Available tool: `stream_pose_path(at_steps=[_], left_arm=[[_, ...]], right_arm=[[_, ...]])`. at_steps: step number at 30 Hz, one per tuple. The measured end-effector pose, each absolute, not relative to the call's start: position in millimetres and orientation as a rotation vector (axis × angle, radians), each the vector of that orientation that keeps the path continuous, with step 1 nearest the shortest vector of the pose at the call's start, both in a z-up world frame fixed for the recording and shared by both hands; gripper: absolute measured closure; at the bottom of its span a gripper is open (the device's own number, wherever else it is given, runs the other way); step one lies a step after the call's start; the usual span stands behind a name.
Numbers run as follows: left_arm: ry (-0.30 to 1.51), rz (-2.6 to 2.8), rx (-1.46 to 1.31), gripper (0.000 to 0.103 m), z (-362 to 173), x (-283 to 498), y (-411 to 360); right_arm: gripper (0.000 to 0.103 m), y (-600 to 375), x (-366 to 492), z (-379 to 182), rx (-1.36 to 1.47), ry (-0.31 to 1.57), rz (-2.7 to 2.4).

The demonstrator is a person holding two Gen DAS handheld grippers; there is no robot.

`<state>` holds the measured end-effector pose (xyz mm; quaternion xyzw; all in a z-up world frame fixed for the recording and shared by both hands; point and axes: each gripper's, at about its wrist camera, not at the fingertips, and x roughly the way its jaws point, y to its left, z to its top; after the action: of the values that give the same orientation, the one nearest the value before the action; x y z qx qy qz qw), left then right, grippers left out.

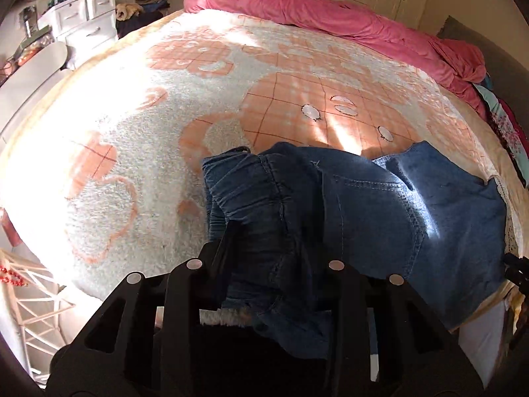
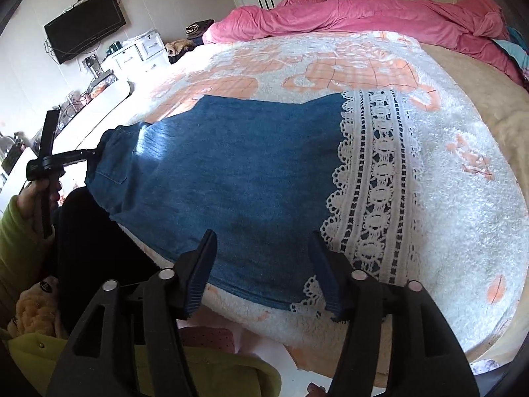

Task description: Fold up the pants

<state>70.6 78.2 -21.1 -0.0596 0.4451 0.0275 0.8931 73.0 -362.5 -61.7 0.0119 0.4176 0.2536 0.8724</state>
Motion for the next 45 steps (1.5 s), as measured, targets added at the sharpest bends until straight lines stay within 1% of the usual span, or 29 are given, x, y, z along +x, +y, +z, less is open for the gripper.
stream_pose_path(at_steps=[1, 3, 5, 6, 7, 9, 10, 14, 15, 16, 17, 20, 21, 27, 31, 33, 35, 38, 42, 43, 44, 45], left_arm=[[0.918, 0.062, -0.101, 0.082, -21, 72, 75], [0.904, 0.089, -0.06, 0.082, -18, 73, 78], [0.886, 0.14, -0.05, 0.082, -17, 73, 99], [0.891, 0.132, -0.09, 0.081, -19, 74, 108], [0.896, 0.134, -0.123, 0.077, -23, 76, 116], [0.896, 0.138, -0.124, 0.073, -29, 77, 120], [0.899, 0.128, -0.138, 0.073, -30, 76, 121], [0.836, 0.115, -0.172, 0.069, -3, 57, 118], [0.811, 0.115, -0.149, 0.064, 6, 52, 113], [0.792, 0.108, -0.125, 0.055, 17, 49, 106], [0.78, 0.088, -0.115, 0.052, 25, 49, 100], [0.741, 0.001, -0.097, 0.049, 45, 52, 74], [0.738, -0.034, -0.089, 0.045, 48, 56, 65], [0.814, -0.277, -0.051, 0.039, 37, 102, -5], [0.882, -0.356, -0.038, 0.039, 17, 141, -36], [0.922, -0.412, -0.047, 0.035, 7, 162, -45], [0.961, -0.458, -0.021, 0.034, -4, 185, -57], [0.998, -0.434, 0.017, 0.034, -18, 209, -64], [1.104, -0.461, -0.011, 0.034, -42, 235, -69], [1.111, -0.473, -0.005, 0.038, -46, 236, -73], [1.104, -0.472, 0.009, 0.046, -49, 235, -78], [1.096, -0.476, 0.021, 0.065, -51, 234, -82]], right_arm=[[0.042, -363, 75, -65, 0.029, 0.887, 0.522], [0.042, -363, 74, -66, 0.043, 0.895, 0.521], [0.042, -364, 72, -67, 0.069, 0.909, 0.519], [0.042, -364, 71, -67, 0.073, 0.911, 0.522], [0.042, -364, 71, -68, 0.069, 0.909, 0.523], [0.042, -364, 71, -71, 0.067, 0.907, 0.52], [0.041, -364, 72, -71, 0.072, 0.909, 0.518], [0.041, -366, 70, -63, 0.123, 0.907, 0.52], [0.041, -369, 71, -58, 0.172, 0.893, 0.548], [0.041, -369, 71, -54, 0.191, 0.879, 0.558], [0.041, -367, 71, -51, 0.171, 0.868, 0.552], [0.041, -355, 74, -43, 0.08, 0.83, 0.527], [0.041, -352, 77, -43, 0.076, 0.831, 0.528], [0.041, -346, 88, -47, 0.045, 0.824, 0.519], [0.041, -351, 90, -54, 0.046, 0.845, 0.5], [0.041, -355, 91, -60, 0.044, 0.862, 0.48], [0.041, -360, 91, -64, 0.064, 0.861, 0.496], [0.041, -358, 90, -65, 0.047, 0.86, 0.498], [0.041, -357, 90, -68, 0.037, 0.861, 0.506], [0.041, -358, 91, -68, 0.039, 0.86, 0.508], [0.041, -359, 91, -69, 0.043, 0.859, 0.511], [0.041, -359, 90, -69, 0.043, 0.859, 0.513]])
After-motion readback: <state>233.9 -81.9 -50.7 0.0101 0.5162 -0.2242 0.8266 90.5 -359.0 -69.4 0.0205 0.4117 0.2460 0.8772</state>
